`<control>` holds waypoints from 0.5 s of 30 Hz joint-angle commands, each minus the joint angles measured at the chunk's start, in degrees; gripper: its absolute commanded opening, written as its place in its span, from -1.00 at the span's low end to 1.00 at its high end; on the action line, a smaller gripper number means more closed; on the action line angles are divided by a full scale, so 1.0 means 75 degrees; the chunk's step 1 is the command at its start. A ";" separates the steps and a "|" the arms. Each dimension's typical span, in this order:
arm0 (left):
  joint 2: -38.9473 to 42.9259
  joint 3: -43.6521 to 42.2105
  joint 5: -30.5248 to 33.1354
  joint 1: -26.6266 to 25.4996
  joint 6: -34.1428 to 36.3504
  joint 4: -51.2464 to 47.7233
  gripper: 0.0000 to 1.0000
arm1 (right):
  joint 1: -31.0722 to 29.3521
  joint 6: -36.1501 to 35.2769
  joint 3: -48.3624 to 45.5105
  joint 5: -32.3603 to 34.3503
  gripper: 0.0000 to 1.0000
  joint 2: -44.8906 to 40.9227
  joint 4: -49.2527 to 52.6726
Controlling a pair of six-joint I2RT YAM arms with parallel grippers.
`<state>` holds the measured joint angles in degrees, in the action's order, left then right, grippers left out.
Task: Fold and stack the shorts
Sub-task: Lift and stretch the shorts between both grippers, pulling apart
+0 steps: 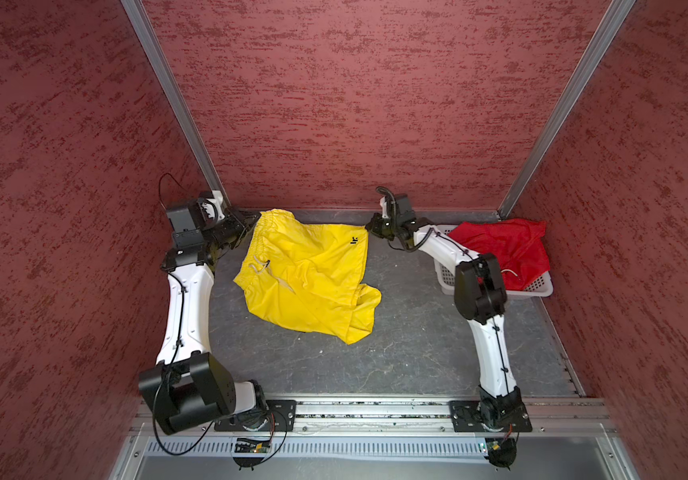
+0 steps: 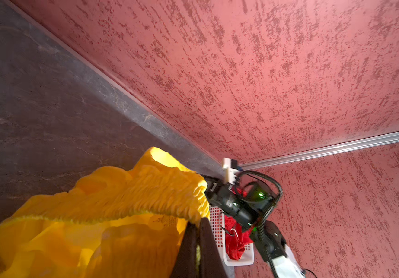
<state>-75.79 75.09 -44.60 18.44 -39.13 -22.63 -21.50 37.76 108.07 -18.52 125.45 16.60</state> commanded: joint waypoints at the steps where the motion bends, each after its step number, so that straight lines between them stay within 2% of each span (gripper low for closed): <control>1: 0.0611 0.0427 0.0194 0.0116 0.0039 0.0082 -1.00 | 0.0469 -0.0159 -0.0734 0.0500 -1.00 -0.1997 -0.0698; 8: 0.0961 0.1139 0.0354 0.0032 -0.0175 -0.0003 -1.00 | 0.1180 -0.0404 -0.1682 0.0782 -1.00 -0.4357 -0.0145; 15: 0.1158 0.2360 0.0415 -0.0440 -0.0561 0.0039 -1.00 | 0.2007 -0.0545 -0.0969 0.0773 -1.00 -0.5581 0.0699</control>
<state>-69.14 88.86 -41.95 16.78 -41.82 -23.70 -8.47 34.68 97.93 -14.26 85.80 18.39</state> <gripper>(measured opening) 0.056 0.042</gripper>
